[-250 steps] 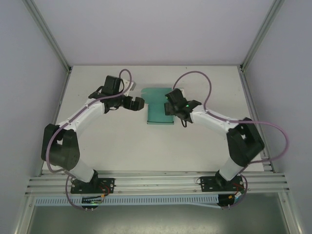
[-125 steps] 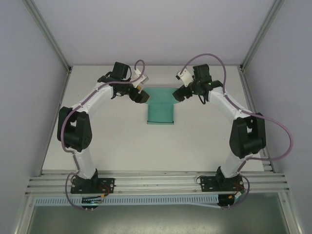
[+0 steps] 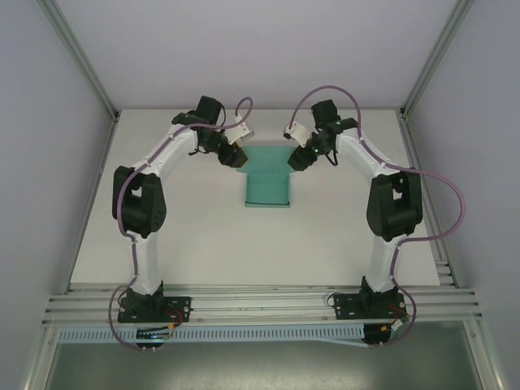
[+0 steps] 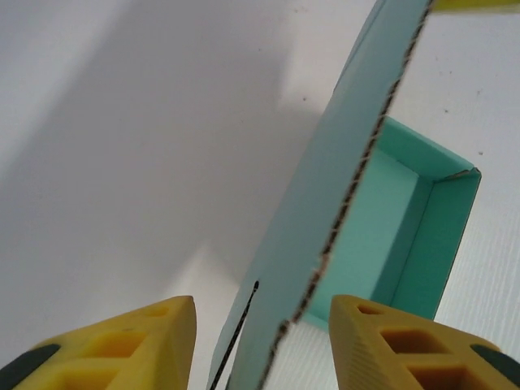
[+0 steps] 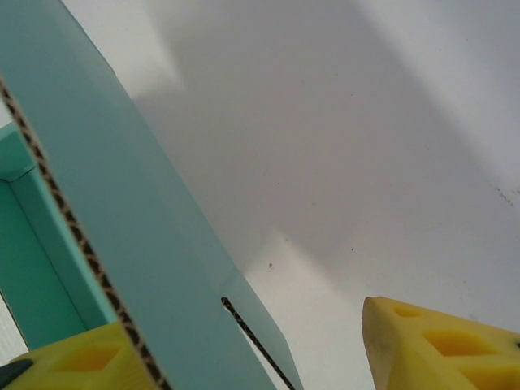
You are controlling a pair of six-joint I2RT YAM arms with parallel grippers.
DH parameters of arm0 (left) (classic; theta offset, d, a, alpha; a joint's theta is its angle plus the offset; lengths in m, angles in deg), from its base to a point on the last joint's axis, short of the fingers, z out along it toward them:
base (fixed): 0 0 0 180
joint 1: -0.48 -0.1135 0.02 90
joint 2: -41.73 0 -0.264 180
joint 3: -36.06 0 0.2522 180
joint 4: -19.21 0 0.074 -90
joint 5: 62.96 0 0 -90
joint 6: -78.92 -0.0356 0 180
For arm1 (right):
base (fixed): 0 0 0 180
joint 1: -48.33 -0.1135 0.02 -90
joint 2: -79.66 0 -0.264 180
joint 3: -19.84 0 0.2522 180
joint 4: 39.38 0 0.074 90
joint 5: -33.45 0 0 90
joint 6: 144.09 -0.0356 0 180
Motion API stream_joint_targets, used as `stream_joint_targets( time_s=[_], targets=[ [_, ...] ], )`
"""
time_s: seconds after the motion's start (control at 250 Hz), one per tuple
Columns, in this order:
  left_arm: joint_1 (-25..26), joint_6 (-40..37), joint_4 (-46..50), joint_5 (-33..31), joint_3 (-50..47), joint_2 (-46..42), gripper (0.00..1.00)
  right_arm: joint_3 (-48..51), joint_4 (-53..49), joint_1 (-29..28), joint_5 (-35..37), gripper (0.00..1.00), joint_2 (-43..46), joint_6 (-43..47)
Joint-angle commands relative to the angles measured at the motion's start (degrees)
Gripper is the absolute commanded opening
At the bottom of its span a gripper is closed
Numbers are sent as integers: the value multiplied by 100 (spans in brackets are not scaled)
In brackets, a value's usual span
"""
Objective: Assemble paper box
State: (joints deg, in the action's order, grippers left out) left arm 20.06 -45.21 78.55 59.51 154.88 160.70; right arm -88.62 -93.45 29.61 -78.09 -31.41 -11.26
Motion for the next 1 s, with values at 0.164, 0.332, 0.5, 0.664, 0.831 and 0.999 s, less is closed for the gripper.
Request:
stream_joint_targets(
  time_s=[0.164, 0.332, 0.5, 0.664, 0.831, 0.999],
  targets=[
    [185, -430, 473, -334, 236, 214, 19, -382, -633, 33, 185, 23, -236, 270],
    [262, -276, -18, -753, -108, 1, 0, -335, -652, 19, 347, 7, -164, 125],
    [326, 166, -495, -1236, -373, -244, 0, -155, -389, -59, 691, 0, 129, -412],
    [512, 1105, -1094, -2260, -416, -360, 0, 67, 178, -403, 1544, 0, 480, -1562],
    [753, 2292, -1274, -2575, -191, -351, 0, 178, 716, -628, 2517, 0, 542, -3347],
    [833, 3464, -1132, -2692, 190, -106, 0, 214, 1212, -614, 2280, 0, 442, -4817]
  ],
)
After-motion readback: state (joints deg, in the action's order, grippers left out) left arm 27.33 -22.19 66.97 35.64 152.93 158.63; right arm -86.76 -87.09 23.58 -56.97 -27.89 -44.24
